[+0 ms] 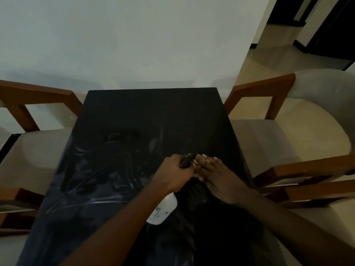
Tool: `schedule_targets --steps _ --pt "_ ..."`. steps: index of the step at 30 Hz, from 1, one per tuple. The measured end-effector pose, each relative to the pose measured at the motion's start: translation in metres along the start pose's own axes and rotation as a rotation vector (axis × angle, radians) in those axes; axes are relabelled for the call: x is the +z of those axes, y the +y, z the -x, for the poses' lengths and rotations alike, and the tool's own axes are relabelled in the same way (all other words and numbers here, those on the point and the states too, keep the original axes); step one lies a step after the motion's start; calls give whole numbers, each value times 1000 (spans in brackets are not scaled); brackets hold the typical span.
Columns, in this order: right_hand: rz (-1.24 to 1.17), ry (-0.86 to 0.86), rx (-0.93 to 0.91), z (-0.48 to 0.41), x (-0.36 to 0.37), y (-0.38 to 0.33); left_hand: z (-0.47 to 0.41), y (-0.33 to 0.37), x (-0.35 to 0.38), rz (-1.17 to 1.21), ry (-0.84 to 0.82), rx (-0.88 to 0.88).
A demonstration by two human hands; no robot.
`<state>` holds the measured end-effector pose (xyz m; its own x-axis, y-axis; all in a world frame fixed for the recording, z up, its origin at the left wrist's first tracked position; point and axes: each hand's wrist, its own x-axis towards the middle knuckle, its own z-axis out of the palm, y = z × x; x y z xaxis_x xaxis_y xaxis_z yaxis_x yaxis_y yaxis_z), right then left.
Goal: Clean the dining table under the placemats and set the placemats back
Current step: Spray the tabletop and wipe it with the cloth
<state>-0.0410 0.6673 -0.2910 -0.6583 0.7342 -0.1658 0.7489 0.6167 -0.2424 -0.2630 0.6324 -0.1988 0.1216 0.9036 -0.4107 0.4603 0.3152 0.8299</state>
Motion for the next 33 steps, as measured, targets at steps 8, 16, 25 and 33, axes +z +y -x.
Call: schedule_targets --steps 8,16,25,33 --pt "-175 91 567 -65 -32 102 -15 8 19 -44 19 -35" --pt "-23 -43 -90 26 -9 40 -9 3 5 -47 83 -51" --pt "-103 90 455 -55 -30 80 9 -38 -60 9 245 -128" --pt "2 7 -245 -98 9 -59 11 -47 -66 94 302 -140"
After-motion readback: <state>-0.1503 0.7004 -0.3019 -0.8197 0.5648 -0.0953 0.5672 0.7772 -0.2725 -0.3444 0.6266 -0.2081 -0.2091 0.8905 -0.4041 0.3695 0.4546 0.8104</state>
